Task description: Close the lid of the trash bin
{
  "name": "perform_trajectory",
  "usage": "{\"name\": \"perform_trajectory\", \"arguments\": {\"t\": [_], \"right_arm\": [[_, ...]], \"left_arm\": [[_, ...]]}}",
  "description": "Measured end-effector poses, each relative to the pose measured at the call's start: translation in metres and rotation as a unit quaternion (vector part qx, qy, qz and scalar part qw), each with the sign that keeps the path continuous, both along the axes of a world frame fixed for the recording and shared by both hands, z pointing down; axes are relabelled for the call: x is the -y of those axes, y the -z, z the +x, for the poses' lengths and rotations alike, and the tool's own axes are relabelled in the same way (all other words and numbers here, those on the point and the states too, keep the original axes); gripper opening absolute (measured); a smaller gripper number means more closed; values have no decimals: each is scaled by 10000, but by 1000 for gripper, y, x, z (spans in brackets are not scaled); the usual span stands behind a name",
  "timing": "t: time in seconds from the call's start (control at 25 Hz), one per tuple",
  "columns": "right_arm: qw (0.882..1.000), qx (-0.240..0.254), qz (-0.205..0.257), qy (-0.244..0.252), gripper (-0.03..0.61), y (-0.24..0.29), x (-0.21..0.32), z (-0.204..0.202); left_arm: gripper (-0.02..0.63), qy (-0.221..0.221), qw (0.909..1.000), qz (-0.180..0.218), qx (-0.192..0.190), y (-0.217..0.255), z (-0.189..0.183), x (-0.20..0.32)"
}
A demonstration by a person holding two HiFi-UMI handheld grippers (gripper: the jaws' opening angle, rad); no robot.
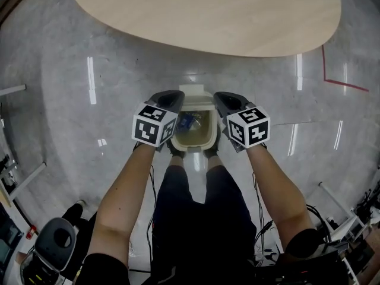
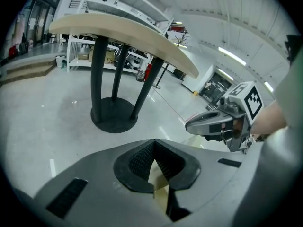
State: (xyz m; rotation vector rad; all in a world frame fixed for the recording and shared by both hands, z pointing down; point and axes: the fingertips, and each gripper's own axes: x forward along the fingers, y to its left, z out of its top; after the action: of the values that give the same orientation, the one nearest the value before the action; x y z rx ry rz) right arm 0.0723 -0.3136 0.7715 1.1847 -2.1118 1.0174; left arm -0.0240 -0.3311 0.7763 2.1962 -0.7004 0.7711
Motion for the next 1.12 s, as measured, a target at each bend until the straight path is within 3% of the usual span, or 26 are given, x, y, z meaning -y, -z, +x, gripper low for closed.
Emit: {"name": "perform_trajectory", "arguments": {"t": [0.36,0.76,1.12], "right_arm": [[9982,64,-593,70,9,-30,-81,-12],[9879,-56,-1464,503,9,-124,-172,-23],[9801,-203,-1826,749,9,-188,-208,-30]], "left_arm": [[-2,-58,9988,-474,121,-28,-13,-85],[-2,-152,9928,-1095,455,-123,-18,-177],[-2,-61,9896,-1299,616,-183,-22,-200]]}}
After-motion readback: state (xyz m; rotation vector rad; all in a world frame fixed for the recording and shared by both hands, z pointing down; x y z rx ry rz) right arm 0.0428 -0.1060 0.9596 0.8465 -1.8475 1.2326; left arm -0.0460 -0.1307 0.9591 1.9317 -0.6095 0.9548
